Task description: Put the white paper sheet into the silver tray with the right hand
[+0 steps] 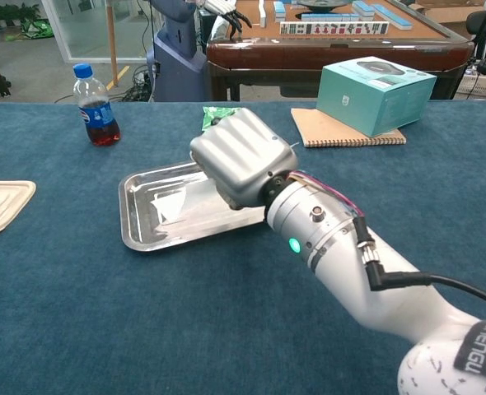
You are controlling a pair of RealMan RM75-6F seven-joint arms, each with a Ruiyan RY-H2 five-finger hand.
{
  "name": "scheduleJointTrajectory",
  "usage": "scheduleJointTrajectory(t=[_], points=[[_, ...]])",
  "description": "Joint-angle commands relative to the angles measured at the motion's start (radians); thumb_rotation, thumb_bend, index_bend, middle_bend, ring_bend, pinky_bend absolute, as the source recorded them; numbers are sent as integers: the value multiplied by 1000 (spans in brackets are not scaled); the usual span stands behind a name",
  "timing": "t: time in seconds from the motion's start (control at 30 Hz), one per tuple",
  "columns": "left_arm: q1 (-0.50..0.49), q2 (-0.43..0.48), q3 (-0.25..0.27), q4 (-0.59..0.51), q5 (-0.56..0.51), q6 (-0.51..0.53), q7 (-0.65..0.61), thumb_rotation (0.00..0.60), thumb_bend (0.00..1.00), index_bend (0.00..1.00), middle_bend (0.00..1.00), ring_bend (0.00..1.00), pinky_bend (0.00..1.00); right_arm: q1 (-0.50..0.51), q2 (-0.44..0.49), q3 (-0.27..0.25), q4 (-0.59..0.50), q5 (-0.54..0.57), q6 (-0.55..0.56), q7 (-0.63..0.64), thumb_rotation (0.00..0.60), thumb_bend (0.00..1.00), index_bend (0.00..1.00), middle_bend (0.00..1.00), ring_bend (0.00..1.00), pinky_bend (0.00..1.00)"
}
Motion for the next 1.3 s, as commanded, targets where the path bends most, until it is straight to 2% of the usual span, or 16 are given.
scheduleJointTrajectory(t=[0.03, 0.37, 0.43, 0.57, 0.6, 0.67, 0.73, 0.9, 1.07, 1.2, 1.27, 1.3], points=[[1, 1, 1, 0, 0, 1, -1, 600, 212, 229, 116, 140, 86, 14, -32, 14, 36, 2, -8, 16, 600, 477, 695, 448, 220, 338], [5, 3, 4, 2, 2, 5, -4, 600, 212, 229, 116, 140, 86, 30, -106, 36, 102, 23, -28, 38, 600, 476, 680, 425, 220, 322], [7, 3, 4, 2, 2, 8, -6, 600, 212, 229, 116, 140, 86, 30, -108, 38, 103, 27, -33, 38, 600, 476, 619, 403, 215, 302], [12, 4, 5, 5, -1, 14, -9, 600, 212, 229, 116, 140, 86, 21, -82, 39, 68, 44, -53, 31, 600, 465, 393, 335, 169, 257], [13, 4, 5, 5, -2, 14, -10, 600, 212, 229, 116, 140, 86, 19, -76, 40, 55, 49, -56, 31, 600, 448, 316, 314, 154, 241], [13, 4, 5, 6, -1, 14, -10, 600, 212, 229, 116, 140, 86, 13, -61, 43, 26, 58, -59, 25, 600, 402, 223, 293, 140, 227], [12, 3, 5, 6, 0, 14, -10, 600, 212, 229, 116, 140, 87, 11, -49, 46, 2, 62, -60, 28, 600, 342, 174, 284, 135, 221], [13, 4, 4, 5, 2, 17, -9, 600, 212, 229, 116, 140, 86, 4, -20, 53, -55, 62, -52, 39, 600, 170, 143, 280, 132, 218], [15, 6, 5, 3, 2, 18, -8, 600, 211, 229, 116, 140, 87, -6, 29, 54, -129, 56, -46, 63, 600, 93, 143, 280, 131, 218], [15, 8, 5, 2, 3, 19, -7, 600, 211, 229, 116, 140, 86, -19, 108, 58, -231, 61, -61, 97, 600, 98, 143, 284, 131, 218], [15, 8, 5, 0, 3, 19, -5, 600, 212, 229, 116, 140, 86, -21, 167, 67, -302, 78, -99, 136, 600, 176, 143, 312, 137, 217], [14, 9, 4, 0, 4, 19, -5, 600, 212, 229, 116, 140, 86, -21, 193, 72, -329, 86, -115, 151, 600, 254, 143, 343, 159, 217]])
